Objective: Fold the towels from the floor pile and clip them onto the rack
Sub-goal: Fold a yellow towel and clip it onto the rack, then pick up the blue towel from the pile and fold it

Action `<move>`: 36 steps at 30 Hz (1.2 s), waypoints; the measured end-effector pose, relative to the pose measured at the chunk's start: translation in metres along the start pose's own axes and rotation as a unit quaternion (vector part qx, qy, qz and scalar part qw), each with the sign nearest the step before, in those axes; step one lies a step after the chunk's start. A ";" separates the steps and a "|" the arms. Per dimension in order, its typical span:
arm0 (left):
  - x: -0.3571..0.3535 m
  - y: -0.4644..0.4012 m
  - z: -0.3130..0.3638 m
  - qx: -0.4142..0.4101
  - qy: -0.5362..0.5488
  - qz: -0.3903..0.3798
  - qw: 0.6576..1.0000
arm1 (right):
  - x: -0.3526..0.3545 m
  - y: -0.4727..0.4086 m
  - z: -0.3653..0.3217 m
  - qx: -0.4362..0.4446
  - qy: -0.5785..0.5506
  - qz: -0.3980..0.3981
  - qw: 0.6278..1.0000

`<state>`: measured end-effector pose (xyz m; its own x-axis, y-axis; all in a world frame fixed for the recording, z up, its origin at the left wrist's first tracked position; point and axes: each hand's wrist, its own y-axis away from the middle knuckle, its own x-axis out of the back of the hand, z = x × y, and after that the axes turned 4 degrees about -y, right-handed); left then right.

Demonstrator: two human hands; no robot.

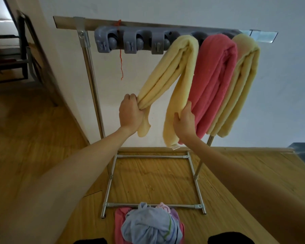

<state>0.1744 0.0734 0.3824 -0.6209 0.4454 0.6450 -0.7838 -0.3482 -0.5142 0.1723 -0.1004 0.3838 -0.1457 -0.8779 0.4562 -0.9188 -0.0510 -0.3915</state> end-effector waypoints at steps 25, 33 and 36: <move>-0.166 0.274 -0.180 0.127 -0.097 -0.404 0.901 | -0.068 0.183 0.279 -0.155 0.191 -0.346 0.905; -0.246 0.357 -0.215 0.034 -0.090 -0.503 0.859 | -0.107 0.288 0.374 -0.373 0.161 -0.442 0.800; -0.284 0.373 -0.214 0.004 -0.096 -0.520 0.848 | -0.114 0.308 0.396 -0.459 0.115 -0.366 0.801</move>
<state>0.0595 -0.0062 -0.1132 0.4191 0.3718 0.8284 -0.9076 0.1457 0.3938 0.0511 -0.2045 -0.1049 0.5884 -0.6571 0.4711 -0.6563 -0.0479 0.7529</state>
